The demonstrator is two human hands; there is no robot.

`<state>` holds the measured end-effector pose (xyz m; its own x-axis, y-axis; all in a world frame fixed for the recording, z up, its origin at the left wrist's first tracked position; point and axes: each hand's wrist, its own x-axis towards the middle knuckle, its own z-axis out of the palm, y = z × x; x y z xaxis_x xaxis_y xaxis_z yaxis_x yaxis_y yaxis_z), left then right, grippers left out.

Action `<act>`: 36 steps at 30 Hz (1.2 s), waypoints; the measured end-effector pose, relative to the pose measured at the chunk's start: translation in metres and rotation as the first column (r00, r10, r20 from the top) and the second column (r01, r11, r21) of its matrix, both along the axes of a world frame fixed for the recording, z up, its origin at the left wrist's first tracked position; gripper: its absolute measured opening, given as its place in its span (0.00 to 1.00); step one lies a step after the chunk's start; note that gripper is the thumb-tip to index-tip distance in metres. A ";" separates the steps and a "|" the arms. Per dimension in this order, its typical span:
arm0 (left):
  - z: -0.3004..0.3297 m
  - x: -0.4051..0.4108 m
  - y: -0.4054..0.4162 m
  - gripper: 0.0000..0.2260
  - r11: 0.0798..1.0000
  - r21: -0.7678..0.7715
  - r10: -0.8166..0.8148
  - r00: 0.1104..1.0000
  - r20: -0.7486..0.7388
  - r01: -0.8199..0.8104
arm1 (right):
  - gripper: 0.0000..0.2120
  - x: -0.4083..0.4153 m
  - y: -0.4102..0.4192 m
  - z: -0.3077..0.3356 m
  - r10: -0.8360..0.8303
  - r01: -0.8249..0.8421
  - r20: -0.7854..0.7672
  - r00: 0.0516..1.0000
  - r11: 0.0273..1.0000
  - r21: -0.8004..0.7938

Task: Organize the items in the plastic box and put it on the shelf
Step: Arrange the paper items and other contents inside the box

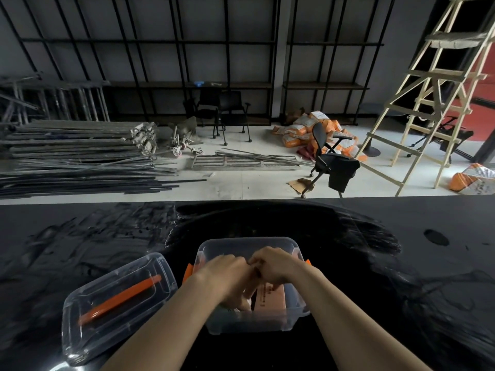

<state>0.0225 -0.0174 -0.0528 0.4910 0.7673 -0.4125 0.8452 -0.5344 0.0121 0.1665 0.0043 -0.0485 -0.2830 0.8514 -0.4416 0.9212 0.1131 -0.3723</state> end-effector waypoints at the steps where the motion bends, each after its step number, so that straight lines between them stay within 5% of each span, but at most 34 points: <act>1: 0.001 0.000 -0.001 0.14 1.000 0.003 0.008 1.000 -0.004 -0.008 | 0.18 -0.001 0.001 -0.002 0.012 -0.012 0.013 1.000 1.000 -0.001; 14: 0.018 -0.029 -0.013 0.13 0.995 0.085 0.053 0.999 -0.002 -0.053 | 0.09 -0.006 0.011 -0.020 0.033 -0.035 0.064 0.997 0.999 0.029; 18: 0.028 -0.034 -0.003 0.10 0.960 0.270 0.060 0.996 0.059 -0.074 | 0.13 -0.010 0.013 -0.016 0.011 -0.011 -0.004 1.000 0.999 0.042; 23: 0.016 -0.023 0.006 0.11 0.956 0.286 -0.035 0.996 -0.086 0.058 | 0.14 -0.012 0.016 -0.019 -0.076 0.068 -0.142 0.987 0.996 -0.059; 29: 0.001 -0.013 0.008 0.15 0.978 0.197 0.085 0.991 -0.103 -0.063 | 0.14 -0.010 0.012 -0.027 -0.261 0.193 -0.261 0.929 0.946 -0.261; 36: 0.012 -0.015 0.010 0.14 0.963 0.268 -0.014 0.998 -0.055 0.028 | 0.14 -0.009 0.014 -0.027 -0.340 0.249 -0.289 0.895 0.918 -0.309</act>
